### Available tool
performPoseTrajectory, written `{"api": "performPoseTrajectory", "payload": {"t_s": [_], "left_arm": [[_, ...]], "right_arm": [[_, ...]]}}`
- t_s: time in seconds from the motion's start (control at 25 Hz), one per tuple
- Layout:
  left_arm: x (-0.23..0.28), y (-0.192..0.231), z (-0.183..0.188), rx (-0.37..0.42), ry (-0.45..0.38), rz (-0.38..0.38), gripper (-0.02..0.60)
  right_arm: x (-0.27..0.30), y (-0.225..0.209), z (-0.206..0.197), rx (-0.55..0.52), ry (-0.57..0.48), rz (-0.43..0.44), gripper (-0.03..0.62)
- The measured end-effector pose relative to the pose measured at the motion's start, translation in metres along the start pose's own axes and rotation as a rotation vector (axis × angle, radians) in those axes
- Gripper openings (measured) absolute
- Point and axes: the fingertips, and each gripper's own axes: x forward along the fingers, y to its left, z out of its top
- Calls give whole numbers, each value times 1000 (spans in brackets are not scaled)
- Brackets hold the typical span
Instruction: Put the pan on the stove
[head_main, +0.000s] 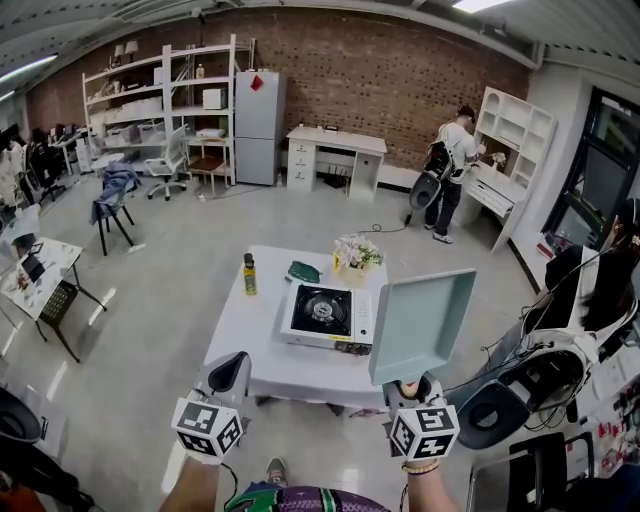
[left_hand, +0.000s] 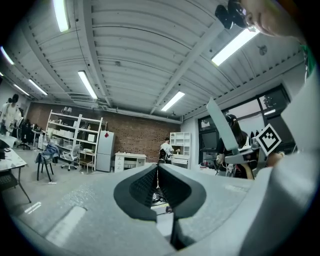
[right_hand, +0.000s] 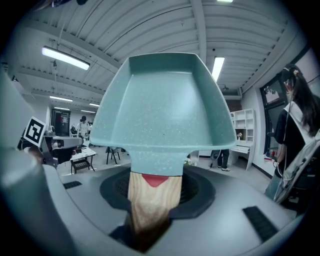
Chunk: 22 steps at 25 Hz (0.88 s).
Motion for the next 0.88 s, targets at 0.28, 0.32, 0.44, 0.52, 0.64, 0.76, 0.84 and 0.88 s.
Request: {"api": "performPoseTrajectory", "payload": {"t_s": [0.28,0.32,0.44,0.52,0.64,0.76,0.84,0.88], "left_arm": [[50,44,4,-2,3,-38,18],[57,49,6,0,0,-45,18],[75,66,11,3,-6,-64,18],[85,78,14,4,-8,-74,18],[100,94,15,1,-9,-90,18],[114,110,15,-2,-10,-102,18],[121,122,14,-5,-10,-107,18],[124,128,13,-7,-11,-108,18]], "right_arm": [[57,3,14,16,4,-25,155],[64,3,16,18,2,-30,156],[86,6,24,25,-4,-42,155],[100,10,31,28,-7,-48,156],[120,14,39,26,-11,-60,156],[139,17,45,25,-11,-65,156],[151,21,47,24,-12,-68,156],[157,24,47,25,-11,-69,155]]}}
